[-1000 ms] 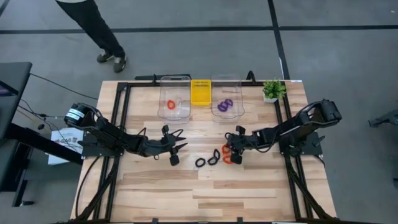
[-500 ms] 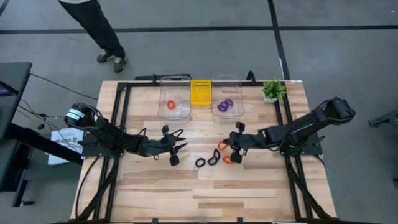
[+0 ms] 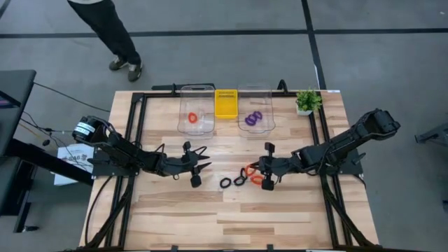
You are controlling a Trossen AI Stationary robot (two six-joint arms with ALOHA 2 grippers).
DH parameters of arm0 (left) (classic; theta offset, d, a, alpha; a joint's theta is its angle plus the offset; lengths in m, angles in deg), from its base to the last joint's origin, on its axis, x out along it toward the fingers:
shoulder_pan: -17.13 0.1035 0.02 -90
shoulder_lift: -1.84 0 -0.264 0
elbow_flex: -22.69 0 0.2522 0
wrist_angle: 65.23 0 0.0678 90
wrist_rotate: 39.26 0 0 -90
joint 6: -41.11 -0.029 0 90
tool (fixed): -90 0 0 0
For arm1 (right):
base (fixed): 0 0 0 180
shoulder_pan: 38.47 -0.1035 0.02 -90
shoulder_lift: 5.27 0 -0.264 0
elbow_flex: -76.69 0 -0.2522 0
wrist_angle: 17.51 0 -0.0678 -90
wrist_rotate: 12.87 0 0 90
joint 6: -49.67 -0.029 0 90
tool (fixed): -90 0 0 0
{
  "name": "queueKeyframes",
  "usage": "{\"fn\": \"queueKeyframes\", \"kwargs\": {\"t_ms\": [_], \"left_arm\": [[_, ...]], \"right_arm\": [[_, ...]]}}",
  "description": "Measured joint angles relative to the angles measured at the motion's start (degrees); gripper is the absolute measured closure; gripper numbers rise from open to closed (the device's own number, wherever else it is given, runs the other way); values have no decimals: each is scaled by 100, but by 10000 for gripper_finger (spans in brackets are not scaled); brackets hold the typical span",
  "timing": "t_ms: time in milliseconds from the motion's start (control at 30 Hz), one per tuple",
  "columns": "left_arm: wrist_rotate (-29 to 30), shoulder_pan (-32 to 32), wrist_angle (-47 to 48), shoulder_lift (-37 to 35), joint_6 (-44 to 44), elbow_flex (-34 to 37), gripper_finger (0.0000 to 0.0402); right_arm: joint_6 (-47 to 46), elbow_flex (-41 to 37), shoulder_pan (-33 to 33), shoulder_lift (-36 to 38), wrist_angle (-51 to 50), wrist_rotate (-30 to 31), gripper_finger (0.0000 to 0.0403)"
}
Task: Sort spring keychains
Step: Put the top orange spring keychain into the left transparent bin
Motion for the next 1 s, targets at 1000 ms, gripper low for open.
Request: {"fn": "queueKeyframes", "kwargs": {"t_ms": [1000], "left_arm": [[0,0,-89,0,-4,0,293]], "right_arm": [[3,9,1,0,252,-22,397]]}}
